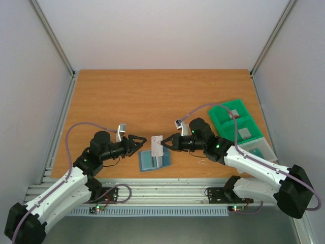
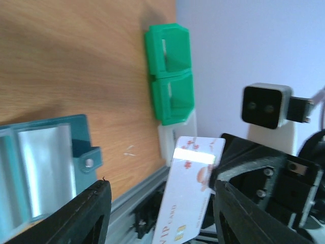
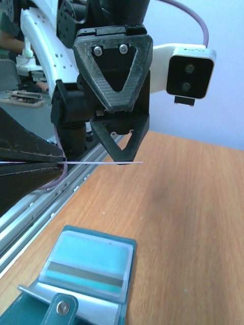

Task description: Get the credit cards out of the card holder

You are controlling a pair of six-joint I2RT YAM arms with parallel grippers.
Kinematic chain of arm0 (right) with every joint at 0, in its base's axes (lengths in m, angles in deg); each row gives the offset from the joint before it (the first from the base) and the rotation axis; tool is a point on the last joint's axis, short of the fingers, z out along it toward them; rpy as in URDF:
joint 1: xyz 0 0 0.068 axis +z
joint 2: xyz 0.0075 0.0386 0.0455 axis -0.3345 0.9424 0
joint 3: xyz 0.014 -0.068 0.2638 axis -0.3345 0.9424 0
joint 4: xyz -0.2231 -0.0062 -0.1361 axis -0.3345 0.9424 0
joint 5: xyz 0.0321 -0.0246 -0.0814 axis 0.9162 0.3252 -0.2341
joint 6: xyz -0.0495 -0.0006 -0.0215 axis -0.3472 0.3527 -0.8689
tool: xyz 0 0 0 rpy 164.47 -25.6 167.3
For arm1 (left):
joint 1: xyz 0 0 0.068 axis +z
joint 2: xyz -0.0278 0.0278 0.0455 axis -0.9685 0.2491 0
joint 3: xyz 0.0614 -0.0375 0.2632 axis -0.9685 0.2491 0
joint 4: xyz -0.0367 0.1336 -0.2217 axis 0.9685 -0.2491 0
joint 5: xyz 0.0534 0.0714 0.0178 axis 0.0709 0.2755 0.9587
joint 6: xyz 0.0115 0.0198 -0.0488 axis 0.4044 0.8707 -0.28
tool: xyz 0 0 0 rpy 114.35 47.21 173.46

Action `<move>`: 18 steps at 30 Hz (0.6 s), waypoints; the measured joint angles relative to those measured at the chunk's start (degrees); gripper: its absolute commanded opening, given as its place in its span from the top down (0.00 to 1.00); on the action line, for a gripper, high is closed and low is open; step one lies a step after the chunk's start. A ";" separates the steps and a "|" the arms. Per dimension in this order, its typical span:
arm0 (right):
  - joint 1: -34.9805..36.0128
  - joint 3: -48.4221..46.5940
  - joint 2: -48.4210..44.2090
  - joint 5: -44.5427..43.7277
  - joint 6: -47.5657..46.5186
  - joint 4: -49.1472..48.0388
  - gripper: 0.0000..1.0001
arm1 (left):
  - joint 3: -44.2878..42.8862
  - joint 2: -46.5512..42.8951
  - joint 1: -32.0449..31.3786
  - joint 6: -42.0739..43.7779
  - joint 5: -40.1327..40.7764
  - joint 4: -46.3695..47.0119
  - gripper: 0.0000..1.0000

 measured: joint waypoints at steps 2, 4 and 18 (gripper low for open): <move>-0.02 0.00 0.02 0.59 1.14 -1.40 0.99 | 0.15 0.02 0.00 -1.18 -1.03 2.75 0.44; -0.02 0.00 0.07 1.29 2.21 -2.99 0.99 | 0.15 0.13 0.00 -1.64 -1.95 5.29 0.44; -0.02 0.04 3.15 5.60 6.10 -10.45 0.95 | 0.24 3.67 0.00 -2.84 -5.07 12.24 0.99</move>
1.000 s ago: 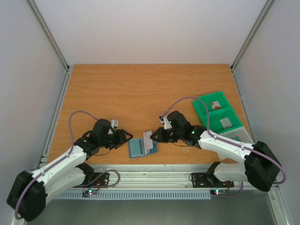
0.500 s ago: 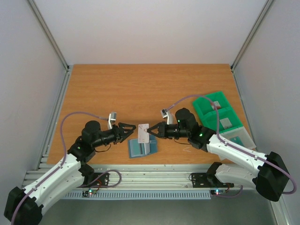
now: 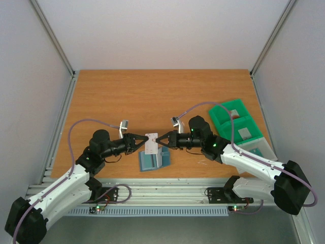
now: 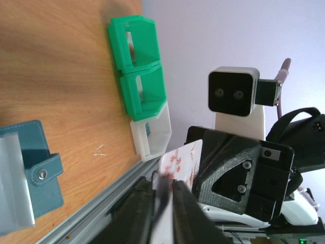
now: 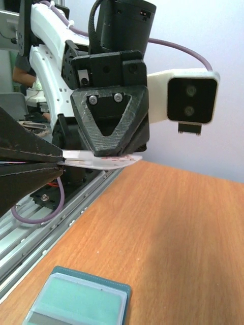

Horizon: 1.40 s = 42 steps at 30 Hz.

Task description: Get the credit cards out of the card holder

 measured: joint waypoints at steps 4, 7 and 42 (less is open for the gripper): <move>-0.46 0.09 0.39 0.74 -1.01 1.42 0.77 | 0.15 -0.28 0.00 -0.07 -0.66 2.27 1.00; -0.46 -1.38 0.39 1.86 -3.82 6.40 0.71 | 0.15 -0.35 -0.07 0.20 -1.49 2.32 1.00; -1.49 -31.15 11.08 11.37 -43.85 55.30 0.81 | -7.41 5.20 -8.94 16.98 -16.98 -7.65 1.00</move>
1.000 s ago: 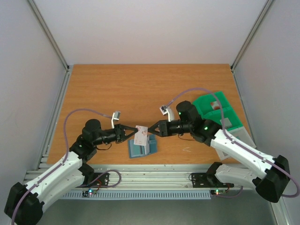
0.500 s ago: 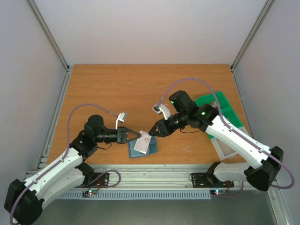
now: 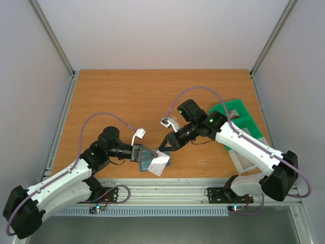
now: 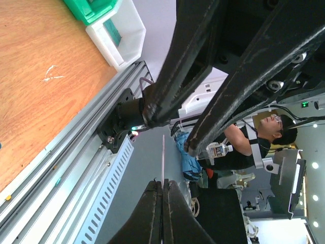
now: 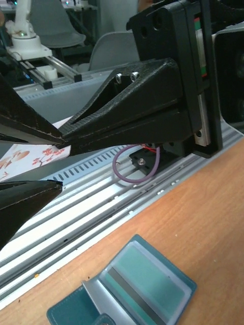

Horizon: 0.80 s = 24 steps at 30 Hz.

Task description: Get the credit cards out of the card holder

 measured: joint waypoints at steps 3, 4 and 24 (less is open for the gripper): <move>0.00 0.90 0.00 1.70 -0.26 0.02 0.82 | -0.02 0.46 -0.09 0.31 -0.28 0.04 1.00; 0.00 1.09 0.00 2.12 -0.37 0.02 0.82 | -0.02 0.50 -0.11 0.37 -0.37 0.04 0.99; -0.35 5.09 -0.63 8.22 -0.92 -2.86 0.93 | -0.02 0.24 -0.33 1.05 -2.29 0.35 1.00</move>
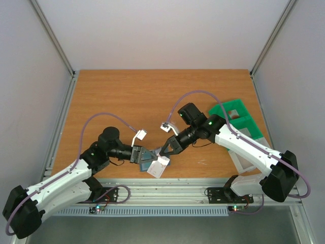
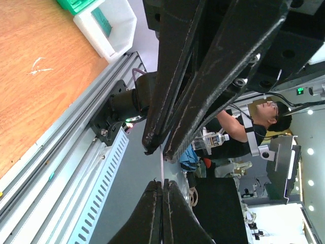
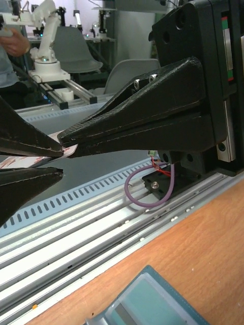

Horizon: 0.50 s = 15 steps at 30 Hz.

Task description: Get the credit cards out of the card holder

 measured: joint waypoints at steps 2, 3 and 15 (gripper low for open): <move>-0.07 0.15 0.00 0.81 0.02 -0.26 0.94 | 0.00 -0.59 0.00 0.00 -0.02 -0.09 1.00; -0.09 0.15 -0.02 1.29 0.02 -0.46 0.95 | 0.00 -0.96 0.00 -0.02 -0.02 -0.13 1.00; -0.02 1.66 -0.42 7.56 1.14 -3.37 0.95 | 0.57 -3.85 -0.15 -0.61 -1.38 0.07 1.00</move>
